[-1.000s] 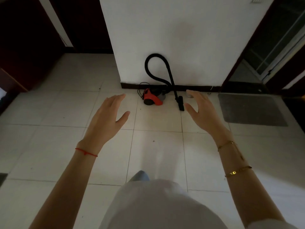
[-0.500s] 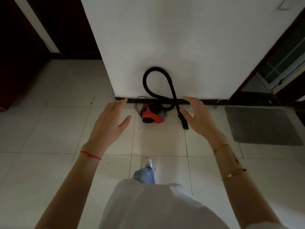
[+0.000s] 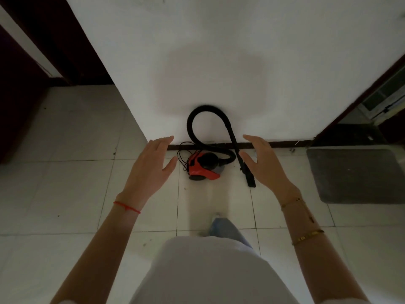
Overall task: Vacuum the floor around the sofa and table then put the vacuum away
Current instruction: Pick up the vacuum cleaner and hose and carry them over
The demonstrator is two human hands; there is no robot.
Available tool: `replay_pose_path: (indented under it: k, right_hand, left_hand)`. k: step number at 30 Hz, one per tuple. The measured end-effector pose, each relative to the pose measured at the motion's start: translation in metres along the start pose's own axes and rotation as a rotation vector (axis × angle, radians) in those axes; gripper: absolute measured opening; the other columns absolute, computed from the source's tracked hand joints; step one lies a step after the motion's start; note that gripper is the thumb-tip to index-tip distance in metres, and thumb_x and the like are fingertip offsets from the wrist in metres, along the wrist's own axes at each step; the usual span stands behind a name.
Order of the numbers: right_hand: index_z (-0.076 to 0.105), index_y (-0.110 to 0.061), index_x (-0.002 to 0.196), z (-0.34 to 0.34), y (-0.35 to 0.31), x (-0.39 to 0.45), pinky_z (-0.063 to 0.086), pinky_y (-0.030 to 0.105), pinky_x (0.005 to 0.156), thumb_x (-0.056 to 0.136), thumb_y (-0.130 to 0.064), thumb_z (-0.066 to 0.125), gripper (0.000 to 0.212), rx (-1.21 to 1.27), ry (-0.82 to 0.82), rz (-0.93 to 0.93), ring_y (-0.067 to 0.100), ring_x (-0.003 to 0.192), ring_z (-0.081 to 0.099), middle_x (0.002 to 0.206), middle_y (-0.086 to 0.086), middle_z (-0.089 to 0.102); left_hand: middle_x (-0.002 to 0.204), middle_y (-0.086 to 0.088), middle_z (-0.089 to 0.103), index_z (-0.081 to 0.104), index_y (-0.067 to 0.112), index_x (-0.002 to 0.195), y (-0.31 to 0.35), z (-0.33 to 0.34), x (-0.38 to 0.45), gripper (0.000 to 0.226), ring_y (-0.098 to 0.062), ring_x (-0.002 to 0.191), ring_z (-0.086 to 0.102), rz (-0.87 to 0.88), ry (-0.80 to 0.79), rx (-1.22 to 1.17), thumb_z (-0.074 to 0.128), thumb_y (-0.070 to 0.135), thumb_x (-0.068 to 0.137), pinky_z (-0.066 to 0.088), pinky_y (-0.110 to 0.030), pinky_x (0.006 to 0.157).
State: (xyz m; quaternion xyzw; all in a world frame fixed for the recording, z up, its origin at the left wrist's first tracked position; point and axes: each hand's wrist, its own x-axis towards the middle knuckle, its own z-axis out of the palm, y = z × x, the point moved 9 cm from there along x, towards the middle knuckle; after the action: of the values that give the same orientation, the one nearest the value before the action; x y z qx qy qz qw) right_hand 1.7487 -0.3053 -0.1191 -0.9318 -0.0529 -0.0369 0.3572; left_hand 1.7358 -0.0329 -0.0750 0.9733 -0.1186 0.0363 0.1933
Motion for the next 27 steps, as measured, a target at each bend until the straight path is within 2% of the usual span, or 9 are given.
replay_pose_path:
  k: [5,9,17,21,27]
  right_hand:
    - [0.039,-0.015,0.141,0.006,0.028,0.043,0.028,0.025,0.108,0.095,-0.031,0.054,0.051,-0.017,0.007,0.015,0.017,0.132,0.038,0.140,0.005,0.046]
    - [0.038,-0.014,0.141,0.015,0.064,0.084,0.025,0.023,0.107,0.094,-0.029,0.057,0.053,-0.034,0.005,0.060,0.018,0.133,0.037,0.140,0.005,0.045]
    - [0.036,-0.011,0.142,0.083,0.151,0.147,0.019,0.019,0.101,0.087,-0.029,0.066,0.066,-0.106,-0.025,0.103,0.021,0.134,0.036,0.143,0.008,0.041]
    - [0.031,-0.009,0.145,0.145,0.207,0.168,0.024,0.025,0.107,0.086,-0.034,0.068,0.074,-0.079,-0.063,0.110,0.024,0.135,0.033,0.145,0.011,0.037]
    - [0.020,-0.008,0.149,0.252,0.297,0.189,0.026,0.045,0.115,0.082,-0.042,0.070,0.090,-0.086,-0.088,0.121,0.028,0.140,0.024,0.151,0.014,0.026]
  left_hand:
    - [0.141,-0.002,0.044,0.036,0.018,0.145,-0.015,0.028,0.047,0.053,-0.021,0.131,0.041,-0.042,-0.042,-0.005,0.050,0.033,0.096,0.037,-0.036,0.109]
    - [0.137,-0.007,0.049,0.041,0.013,0.142,-0.026,0.067,0.093,0.050,-0.024,0.129,0.045,-0.054,-0.075,-0.001,0.051,0.031,0.096,0.037,-0.038,0.109]
    - [0.132,-0.010,0.053,0.047,0.007,0.136,-0.074,0.181,0.157,0.045,-0.024,0.123,0.049,-0.084,-0.111,0.005,0.054,0.025,0.095,0.038,-0.033,0.104]
    - [0.129,-0.014,0.055,0.050,0.004,0.134,-0.116,0.262,0.174,0.044,-0.029,0.118,0.052,-0.122,-0.153,-0.007,0.057,0.019,0.093,0.040,-0.037,0.102]
    - [0.131,-0.015,0.052,0.048,0.004,0.135,-0.185,0.397,0.193,0.047,-0.029,0.121,0.048,-0.145,-0.200,0.011,0.058,0.021,0.092,0.039,-0.037,0.103]
